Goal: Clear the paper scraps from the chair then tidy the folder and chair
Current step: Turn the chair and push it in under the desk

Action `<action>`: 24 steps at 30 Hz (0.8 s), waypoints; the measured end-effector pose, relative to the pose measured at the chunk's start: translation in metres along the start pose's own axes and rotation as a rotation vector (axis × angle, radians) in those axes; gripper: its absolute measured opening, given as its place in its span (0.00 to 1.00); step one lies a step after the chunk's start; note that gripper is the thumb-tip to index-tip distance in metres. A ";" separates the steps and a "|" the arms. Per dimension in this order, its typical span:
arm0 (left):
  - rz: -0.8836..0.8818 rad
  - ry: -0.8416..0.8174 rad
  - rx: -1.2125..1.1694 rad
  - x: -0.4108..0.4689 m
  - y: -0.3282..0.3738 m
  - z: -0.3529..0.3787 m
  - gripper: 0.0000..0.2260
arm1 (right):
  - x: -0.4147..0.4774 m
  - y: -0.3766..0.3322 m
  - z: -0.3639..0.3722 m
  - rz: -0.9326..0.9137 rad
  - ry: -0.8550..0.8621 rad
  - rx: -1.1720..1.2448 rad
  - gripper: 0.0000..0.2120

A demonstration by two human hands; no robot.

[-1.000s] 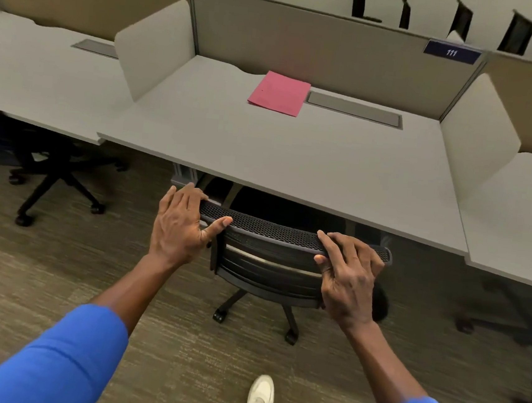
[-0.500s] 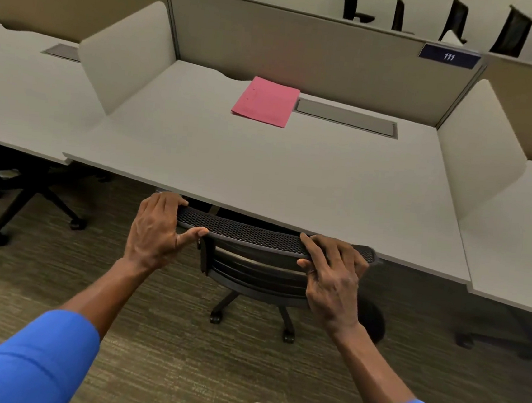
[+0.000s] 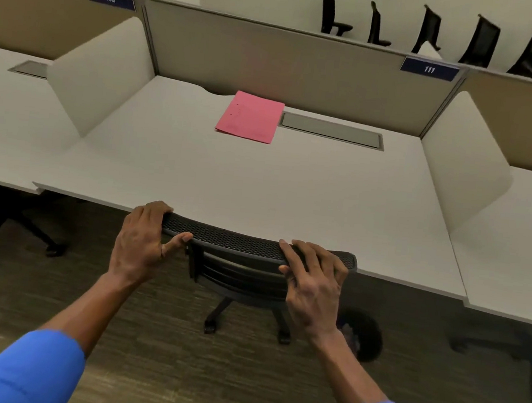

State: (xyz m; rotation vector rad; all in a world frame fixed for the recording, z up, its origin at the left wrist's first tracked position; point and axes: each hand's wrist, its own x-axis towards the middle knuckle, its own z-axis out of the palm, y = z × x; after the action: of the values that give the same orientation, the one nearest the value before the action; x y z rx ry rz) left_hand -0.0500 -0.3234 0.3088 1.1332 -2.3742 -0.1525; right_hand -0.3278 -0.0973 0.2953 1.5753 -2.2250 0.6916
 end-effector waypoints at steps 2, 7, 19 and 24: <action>0.018 -0.016 0.008 0.006 -0.006 -0.001 0.33 | 0.003 -0.003 0.002 0.013 -0.001 -0.018 0.23; 0.098 -0.034 -0.014 0.013 -0.015 0.001 0.33 | 0.002 -0.004 -0.004 0.045 -0.020 -0.025 0.22; 0.102 -0.049 0.031 0.011 -0.012 -0.004 0.31 | 0.004 -0.014 -0.010 0.131 -0.099 -0.123 0.25; 0.097 -0.036 0.060 0.009 -0.004 -0.006 0.32 | 0.004 -0.012 -0.015 0.135 -0.127 -0.144 0.26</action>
State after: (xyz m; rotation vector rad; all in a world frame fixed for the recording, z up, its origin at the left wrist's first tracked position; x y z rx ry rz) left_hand -0.0493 -0.3324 0.3161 1.0480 -2.4748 -0.0697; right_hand -0.3178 -0.0953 0.3117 1.4467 -2.4325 0.4658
